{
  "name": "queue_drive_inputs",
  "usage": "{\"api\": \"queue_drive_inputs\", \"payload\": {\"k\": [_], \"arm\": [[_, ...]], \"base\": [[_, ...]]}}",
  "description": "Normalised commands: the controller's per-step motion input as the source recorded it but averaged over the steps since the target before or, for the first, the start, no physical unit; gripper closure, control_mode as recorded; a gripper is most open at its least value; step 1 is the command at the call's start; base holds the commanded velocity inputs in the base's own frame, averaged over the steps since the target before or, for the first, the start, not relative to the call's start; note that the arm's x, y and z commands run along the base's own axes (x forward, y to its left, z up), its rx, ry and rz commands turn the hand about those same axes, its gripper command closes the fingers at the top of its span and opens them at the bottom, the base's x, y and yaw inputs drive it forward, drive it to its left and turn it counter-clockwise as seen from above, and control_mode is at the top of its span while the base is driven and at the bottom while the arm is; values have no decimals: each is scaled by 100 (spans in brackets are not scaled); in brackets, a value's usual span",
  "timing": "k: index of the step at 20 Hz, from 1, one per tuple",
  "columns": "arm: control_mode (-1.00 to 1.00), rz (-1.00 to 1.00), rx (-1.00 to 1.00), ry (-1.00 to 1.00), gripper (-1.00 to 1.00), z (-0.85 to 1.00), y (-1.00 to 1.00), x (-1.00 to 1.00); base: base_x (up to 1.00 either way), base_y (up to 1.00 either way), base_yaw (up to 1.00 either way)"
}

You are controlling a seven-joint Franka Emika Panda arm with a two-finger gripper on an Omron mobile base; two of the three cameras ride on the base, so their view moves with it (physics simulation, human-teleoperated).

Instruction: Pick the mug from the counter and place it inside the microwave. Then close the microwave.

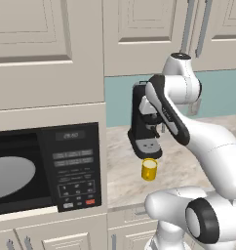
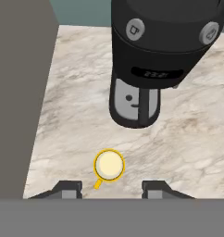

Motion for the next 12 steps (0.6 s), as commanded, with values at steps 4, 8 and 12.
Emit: {"api": "queue_drive_inputs", "payload": {"k": [4,8,12], "arm": [[-100,1,0,-1,-100,0,6,-12],[-100,0,0,0,-100,0,24,-3],[-100,-2,0,3,-100,-6,36,-9]], "base": [[0,0,0],[0,0,0],[0,0,0]]}}
